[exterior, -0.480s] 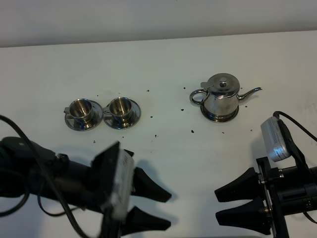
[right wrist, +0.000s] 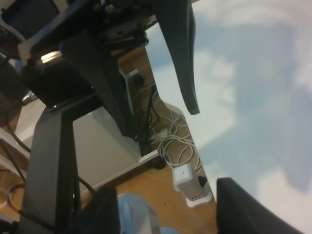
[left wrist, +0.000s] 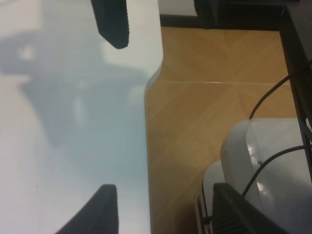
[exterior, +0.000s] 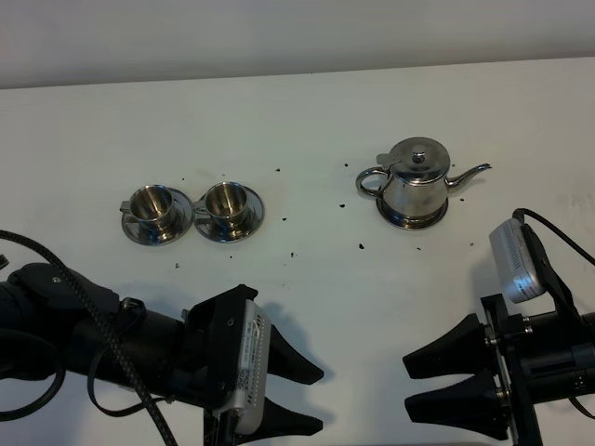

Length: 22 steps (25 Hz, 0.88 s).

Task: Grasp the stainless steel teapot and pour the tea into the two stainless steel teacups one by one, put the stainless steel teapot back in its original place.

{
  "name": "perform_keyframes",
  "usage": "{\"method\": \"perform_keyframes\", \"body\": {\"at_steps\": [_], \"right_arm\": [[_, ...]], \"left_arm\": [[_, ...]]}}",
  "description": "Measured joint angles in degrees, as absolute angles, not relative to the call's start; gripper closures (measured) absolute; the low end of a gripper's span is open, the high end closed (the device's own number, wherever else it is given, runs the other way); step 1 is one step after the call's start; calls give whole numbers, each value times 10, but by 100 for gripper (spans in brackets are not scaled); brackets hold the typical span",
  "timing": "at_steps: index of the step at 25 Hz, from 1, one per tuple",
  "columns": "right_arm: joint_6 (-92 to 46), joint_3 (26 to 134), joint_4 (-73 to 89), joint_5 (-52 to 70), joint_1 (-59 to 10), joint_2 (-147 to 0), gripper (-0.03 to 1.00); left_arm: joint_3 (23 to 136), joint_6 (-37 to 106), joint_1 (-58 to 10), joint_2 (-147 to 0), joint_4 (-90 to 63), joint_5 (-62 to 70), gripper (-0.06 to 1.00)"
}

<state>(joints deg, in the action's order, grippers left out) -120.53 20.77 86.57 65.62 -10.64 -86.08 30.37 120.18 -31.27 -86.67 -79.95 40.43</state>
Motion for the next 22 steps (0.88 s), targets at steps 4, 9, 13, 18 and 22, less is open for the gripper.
{"method": "perform_keyframes", "body": {"at_steps": [4, 9, 13, 18, 22], "right_arm": [[-1205, 208, 867, 656, -106, -861, 53], [-1205, 208, 880, 656, -106, -861, 53], [-1204, 211, 895, 651, -106, -860, 53], [-1125, 249, 893, 589, -106, -836, 53], [-1037, 297, 875, 543, -106, -816, 53]], "left_arm": [[304, 1200, -313, -867, -801, 404, 48], [304, 1177, -313, -867, -848, 369, 48], [304, 1140, -313, -861, -879, 270, 48], [304, 1065, -313, -798, -887, 159, 48], [304, 978, -313, -717, -887, 95, 48]]}}
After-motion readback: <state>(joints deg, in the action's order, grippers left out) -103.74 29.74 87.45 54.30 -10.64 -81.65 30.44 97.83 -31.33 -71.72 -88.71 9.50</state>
